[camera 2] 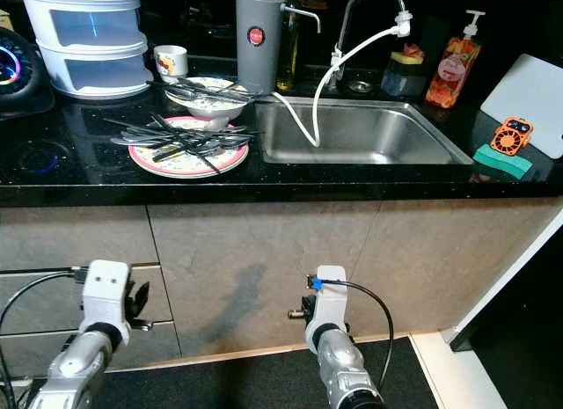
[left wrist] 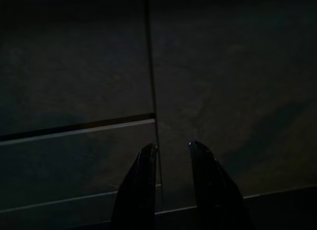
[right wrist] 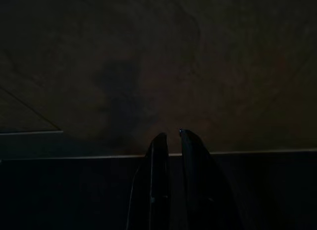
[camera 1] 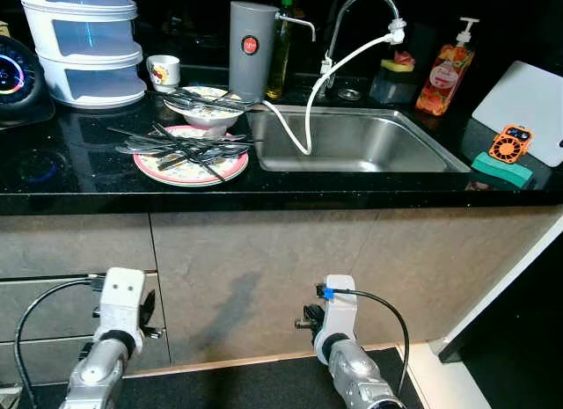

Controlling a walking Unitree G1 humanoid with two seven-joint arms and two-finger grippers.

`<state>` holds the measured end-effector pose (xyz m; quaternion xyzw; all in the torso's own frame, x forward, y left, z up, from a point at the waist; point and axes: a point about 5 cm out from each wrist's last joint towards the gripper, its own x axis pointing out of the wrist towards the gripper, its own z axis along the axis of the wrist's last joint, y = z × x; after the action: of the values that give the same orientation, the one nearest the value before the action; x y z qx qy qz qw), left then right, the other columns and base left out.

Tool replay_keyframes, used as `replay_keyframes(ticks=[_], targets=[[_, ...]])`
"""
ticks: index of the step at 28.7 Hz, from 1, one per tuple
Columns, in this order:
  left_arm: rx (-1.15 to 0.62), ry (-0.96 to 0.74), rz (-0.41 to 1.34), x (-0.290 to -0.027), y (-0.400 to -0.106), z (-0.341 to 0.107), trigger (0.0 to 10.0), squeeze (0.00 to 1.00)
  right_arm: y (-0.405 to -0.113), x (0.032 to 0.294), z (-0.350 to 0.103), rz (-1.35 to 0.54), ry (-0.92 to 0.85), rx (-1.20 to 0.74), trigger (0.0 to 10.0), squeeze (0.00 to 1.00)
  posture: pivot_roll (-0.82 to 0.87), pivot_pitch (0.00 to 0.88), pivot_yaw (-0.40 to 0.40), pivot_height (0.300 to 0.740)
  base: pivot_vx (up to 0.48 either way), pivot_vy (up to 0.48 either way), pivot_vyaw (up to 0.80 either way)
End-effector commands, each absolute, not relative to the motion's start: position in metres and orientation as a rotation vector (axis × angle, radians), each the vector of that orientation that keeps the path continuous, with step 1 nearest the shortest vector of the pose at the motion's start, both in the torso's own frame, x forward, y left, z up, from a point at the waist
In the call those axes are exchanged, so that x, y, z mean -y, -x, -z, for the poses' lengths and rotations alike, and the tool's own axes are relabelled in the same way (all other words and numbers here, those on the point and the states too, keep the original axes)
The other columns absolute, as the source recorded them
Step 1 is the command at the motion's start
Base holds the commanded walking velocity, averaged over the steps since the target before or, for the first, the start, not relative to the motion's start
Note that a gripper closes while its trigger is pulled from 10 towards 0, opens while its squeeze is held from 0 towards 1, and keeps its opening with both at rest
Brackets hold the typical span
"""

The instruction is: Kitchen organization

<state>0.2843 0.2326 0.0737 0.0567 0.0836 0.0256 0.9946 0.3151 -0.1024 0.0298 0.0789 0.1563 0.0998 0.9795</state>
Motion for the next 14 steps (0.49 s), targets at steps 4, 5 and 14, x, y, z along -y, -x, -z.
replay_keyframes(ticks=[4, 5, 14], targets=[[-0.199, -0.102, -0.077, -0.232, -0.283, -0.078, 10.0, 0.0, -0.324, 0.099, -0.046, -0.259, -0.111, -0.239, 10.0, 0.0, 0.01, 0.062, -0.091, 0.74, 0.0, 0.0, 0.0], [-0.191, -0.082, -0.095, -0.232, -0.283, -0.082, 10.0, 0.0, -0.326, 0.101, -0.051, -0.25, -0.122, -0.218, 10.0, 0.0, 0.01, 0.063, -0.092, 0.74, 0.0, 0.0, 0.0], [-0.106, -0.094, -0.028, -0.224, -0.276, -0.111, 10.0, 0.0, -0.333, 0.089, -0.079, -0.384, -0.086, -0.115, 10.0, 0.0, 0.0, 0.066, -0.09, 0.74, 0.0, 0.0, 0.0]])
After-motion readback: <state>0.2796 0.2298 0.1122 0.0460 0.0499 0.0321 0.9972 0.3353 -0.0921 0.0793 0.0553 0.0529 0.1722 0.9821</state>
